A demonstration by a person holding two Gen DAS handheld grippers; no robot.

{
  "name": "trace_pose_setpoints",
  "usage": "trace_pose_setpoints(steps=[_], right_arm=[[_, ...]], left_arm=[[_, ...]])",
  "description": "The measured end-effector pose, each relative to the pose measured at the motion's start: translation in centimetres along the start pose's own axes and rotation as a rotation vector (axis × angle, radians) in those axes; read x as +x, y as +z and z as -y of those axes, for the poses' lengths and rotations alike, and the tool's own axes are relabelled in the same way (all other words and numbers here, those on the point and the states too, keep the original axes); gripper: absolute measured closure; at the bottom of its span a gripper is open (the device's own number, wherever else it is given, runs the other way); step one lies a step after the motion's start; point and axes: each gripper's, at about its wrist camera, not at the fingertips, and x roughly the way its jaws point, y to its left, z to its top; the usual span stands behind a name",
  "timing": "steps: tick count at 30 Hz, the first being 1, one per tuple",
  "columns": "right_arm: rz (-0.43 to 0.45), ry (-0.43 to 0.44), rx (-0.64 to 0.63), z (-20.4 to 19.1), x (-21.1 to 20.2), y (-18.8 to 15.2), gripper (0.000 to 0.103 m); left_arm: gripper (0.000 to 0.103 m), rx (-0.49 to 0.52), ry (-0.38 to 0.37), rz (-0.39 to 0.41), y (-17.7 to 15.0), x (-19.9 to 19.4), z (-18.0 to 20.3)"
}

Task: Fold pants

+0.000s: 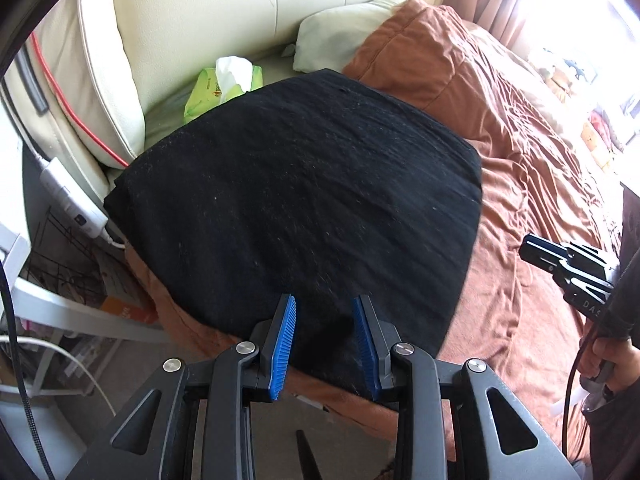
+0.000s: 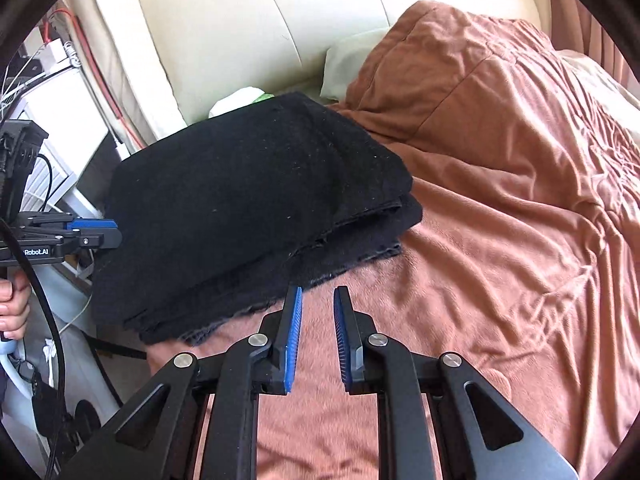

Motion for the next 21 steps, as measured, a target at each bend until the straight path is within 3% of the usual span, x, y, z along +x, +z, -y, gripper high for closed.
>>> trace_pose_setpoints(steps=[3, 4, 6, 7, 8, 9, 11, 14, 19, 21], right_arm=[[-0.001, -0.003, -0.006, -0.4, -2.3, -0.4, 0.088], [-0.001, -0.008, -0.001, -0.4, -3.2, -0.6, 0.083], [0.012, -0.021, 0.01, -0.3, -5.1, -1.1, 0.063], [0.025, -0.034, 0.013, -0.3, -6.1, -1.3, 0.046], [0.042, -0.053, 0.014, -0.3, -7.3, -1.6, 0.038], [0.057, -0.074, 0.014, -0.3, -8.5, -1.9, 0.036], [0.05, -0.075, 0.021, -0.3, -10.5, -2.2, 0.03], [0.058, -0.116, 0.011, -1.0, -13.8, -2.9, 0.019], [0.089, -0.116, 0.026, -1.6, -19.9, -4.6, 0.001], [0.11, -0.143, 0.015, -2.2, -22.3, -5.4, 0.0]], left_arm=[[0.07, 0.006, 0.01, 0.023, -0.7, -1.6, 0.9], [0.07, 0.007, 0.011, 0.026, -0.9, -2.1, 1.1], [0.068, 0.009, 0.005, 0.033, -1.4, -3.3, 1.7], [0.065, 0.012, 0.005, 0.037, -1.6, -3.8, 2.0], [0.056, 0.015, 0.008, 0.045, -1.9, -4.4, 2.3], [0.051, 0.016, 0.012, 0.056, -2.1, -5.0, 2.7], [0.029, 0.014, 0.01, 0.085, -2.5, -6.4, 3.3], [0.012, 0.017, -0.001, 0.125, -3.1, -8.5, 4.4], [0.003, 0.032, 0.016, 0.187, -4.0, -11.9, 6.7], [0.002, 0.042, 0.019, 0.203, -4.5, -13.0, 7.8]])
